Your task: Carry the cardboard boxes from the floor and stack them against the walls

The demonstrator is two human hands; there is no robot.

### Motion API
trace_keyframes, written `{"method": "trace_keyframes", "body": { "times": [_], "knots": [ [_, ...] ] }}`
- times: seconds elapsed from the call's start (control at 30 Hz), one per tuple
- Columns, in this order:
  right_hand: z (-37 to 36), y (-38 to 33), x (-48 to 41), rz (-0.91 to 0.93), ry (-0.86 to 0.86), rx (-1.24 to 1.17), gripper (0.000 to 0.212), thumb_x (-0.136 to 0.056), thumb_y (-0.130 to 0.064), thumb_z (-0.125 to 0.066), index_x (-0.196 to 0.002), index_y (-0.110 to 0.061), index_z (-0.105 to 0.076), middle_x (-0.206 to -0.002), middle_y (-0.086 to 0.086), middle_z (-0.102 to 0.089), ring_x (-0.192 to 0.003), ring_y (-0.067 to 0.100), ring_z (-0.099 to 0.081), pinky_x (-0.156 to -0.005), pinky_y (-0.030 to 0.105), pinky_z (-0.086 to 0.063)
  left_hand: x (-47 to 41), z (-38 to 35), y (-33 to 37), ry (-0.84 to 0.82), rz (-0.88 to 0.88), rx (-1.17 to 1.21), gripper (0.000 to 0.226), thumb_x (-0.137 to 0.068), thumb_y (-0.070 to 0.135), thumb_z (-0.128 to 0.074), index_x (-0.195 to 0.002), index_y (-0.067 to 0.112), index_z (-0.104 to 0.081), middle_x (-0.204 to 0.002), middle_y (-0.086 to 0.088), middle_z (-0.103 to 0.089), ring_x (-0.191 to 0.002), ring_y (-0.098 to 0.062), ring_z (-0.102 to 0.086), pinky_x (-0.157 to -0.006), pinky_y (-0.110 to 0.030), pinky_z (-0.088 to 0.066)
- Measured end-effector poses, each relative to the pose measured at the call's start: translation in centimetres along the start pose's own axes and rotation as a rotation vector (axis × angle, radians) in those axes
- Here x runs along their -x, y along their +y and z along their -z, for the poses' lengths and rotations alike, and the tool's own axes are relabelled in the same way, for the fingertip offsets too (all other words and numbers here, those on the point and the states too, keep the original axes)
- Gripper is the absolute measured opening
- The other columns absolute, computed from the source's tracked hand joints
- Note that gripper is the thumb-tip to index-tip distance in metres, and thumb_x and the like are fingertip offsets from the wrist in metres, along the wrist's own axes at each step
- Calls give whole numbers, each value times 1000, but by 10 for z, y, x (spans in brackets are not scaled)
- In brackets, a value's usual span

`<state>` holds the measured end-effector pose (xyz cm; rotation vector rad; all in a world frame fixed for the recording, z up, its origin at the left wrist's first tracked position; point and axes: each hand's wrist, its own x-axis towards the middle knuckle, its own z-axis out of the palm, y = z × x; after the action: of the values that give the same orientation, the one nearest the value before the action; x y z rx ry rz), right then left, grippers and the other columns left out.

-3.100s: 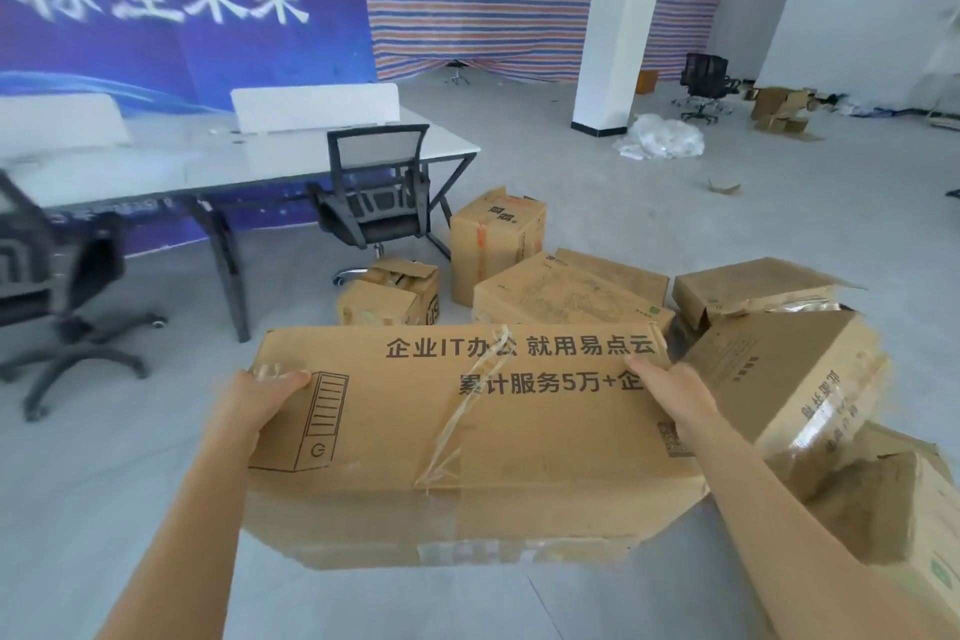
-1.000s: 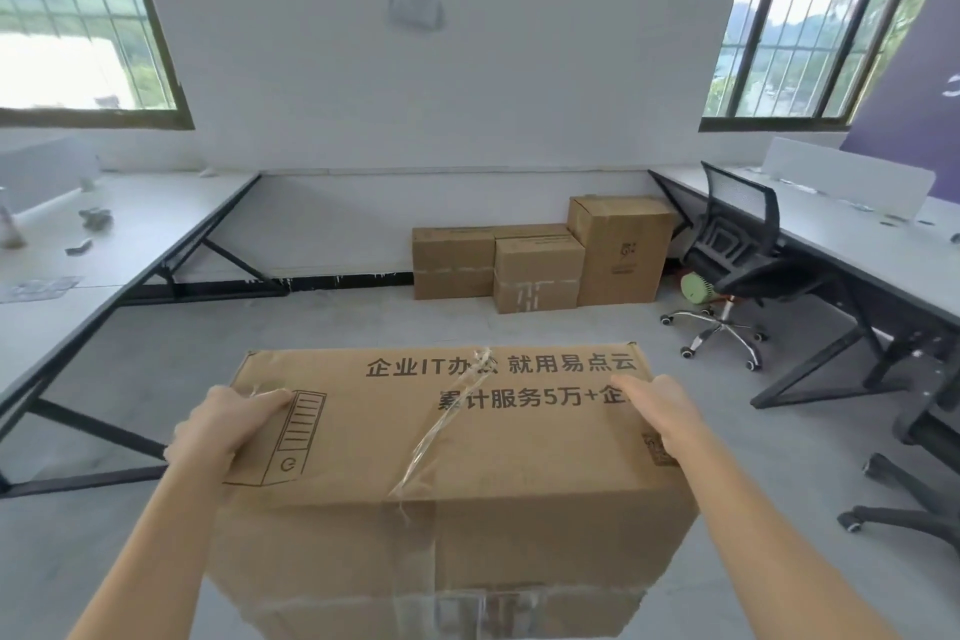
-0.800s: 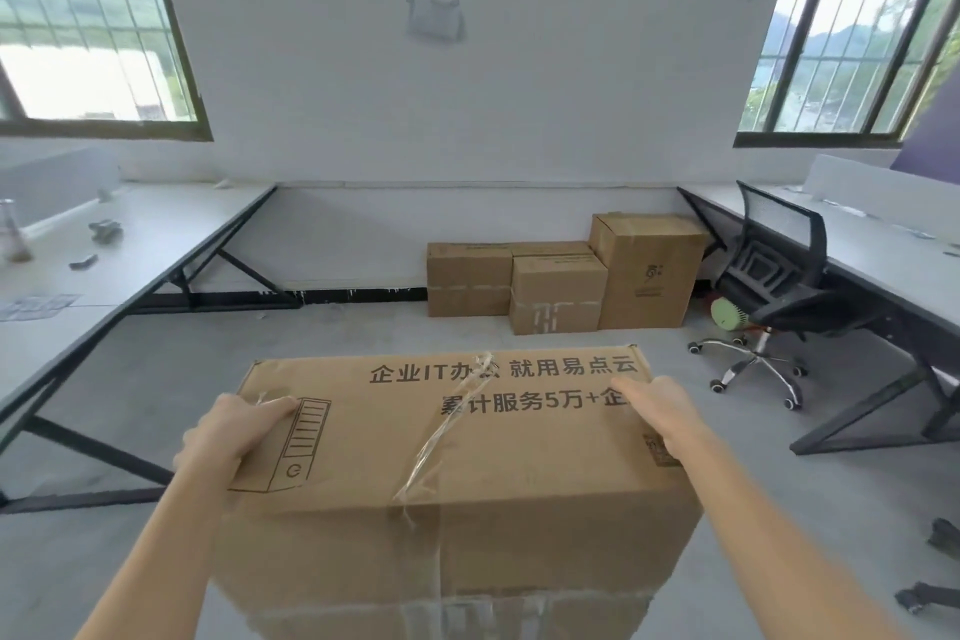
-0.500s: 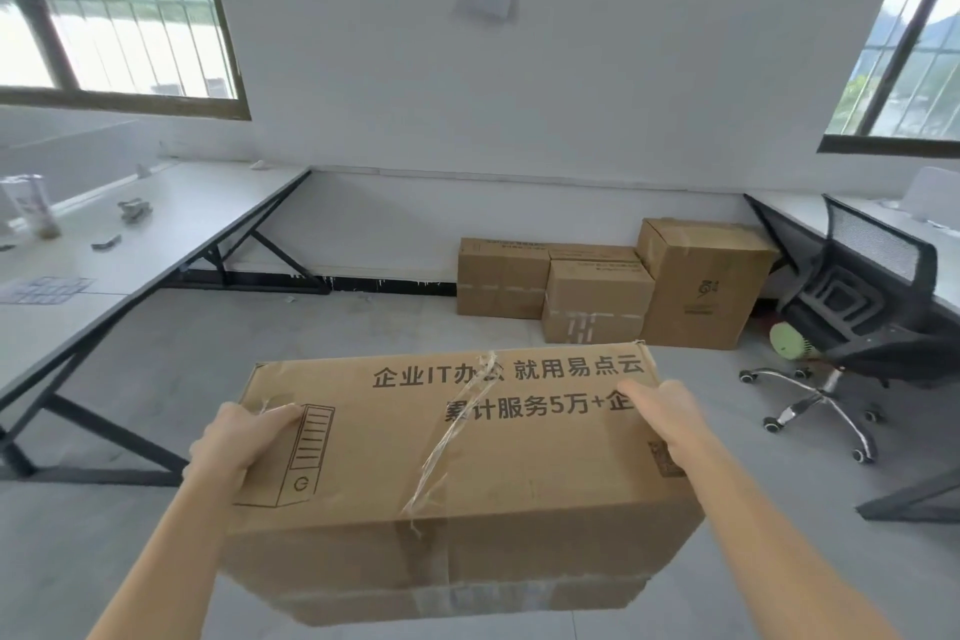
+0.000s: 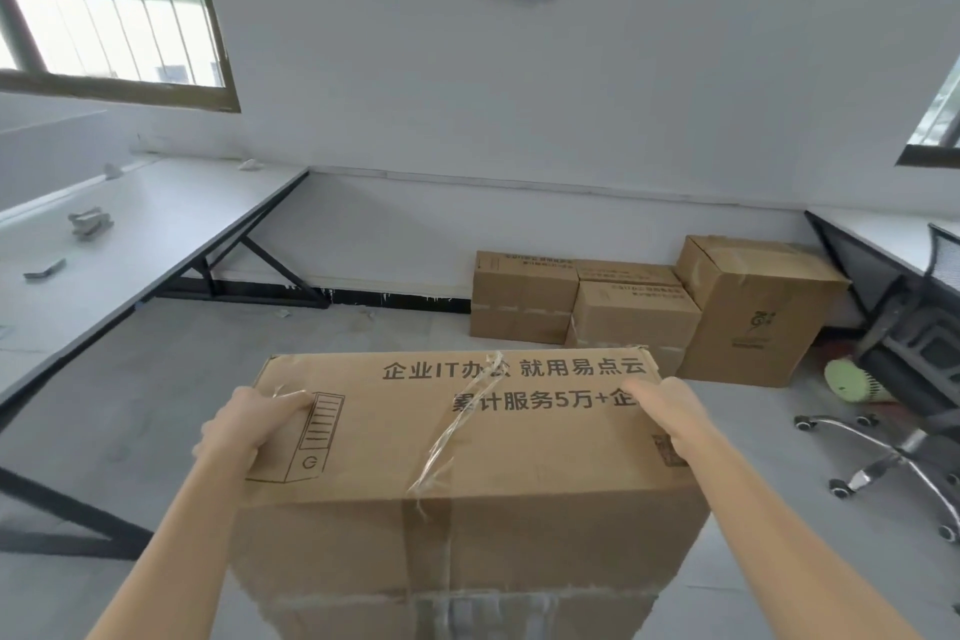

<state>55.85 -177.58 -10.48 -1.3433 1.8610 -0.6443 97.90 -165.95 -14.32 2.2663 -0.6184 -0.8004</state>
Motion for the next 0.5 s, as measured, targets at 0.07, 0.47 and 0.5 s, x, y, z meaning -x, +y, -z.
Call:
{"method": "trace_keyframes", "body": {
  "times": [0.07,0.47,0.5],
  "knots": [
    [-6,-10,-29,-16,21,-30,27,-83,-32,-55,-101,-12,-48,-102,8,-55,-99,29,-53,-88,39,-46,-11,-6,38,41,-35,-9,97,-47,72,-64,-121,11,-46,-114,-15,-59,-111,-37,-50,-98,-49,-42],
    [-8,-30,-237,-131,61,-101,43,-74,-37,-59,-108,-11,-57,-110,11,-60,-98,30,-55,-89,43,-48,-137,-130,178,-17,-66,-43,87,-64,61,-68,-129,10,-39,-125,-15,-52,-121,-37,-41,-101,-49,-38],
    [-5,-37,-259,-132,62,-93,46,-75,-38,-59,-112,-10,-54,-113,11,-57,-99,30,-54,-88,41,-48,-151,-141,188,-44,-46,-23,92,-55,64,-68,-125,12,-41,-120,-13,-55,-116,-37,-45,-99,-49,-40]
  ]
}}
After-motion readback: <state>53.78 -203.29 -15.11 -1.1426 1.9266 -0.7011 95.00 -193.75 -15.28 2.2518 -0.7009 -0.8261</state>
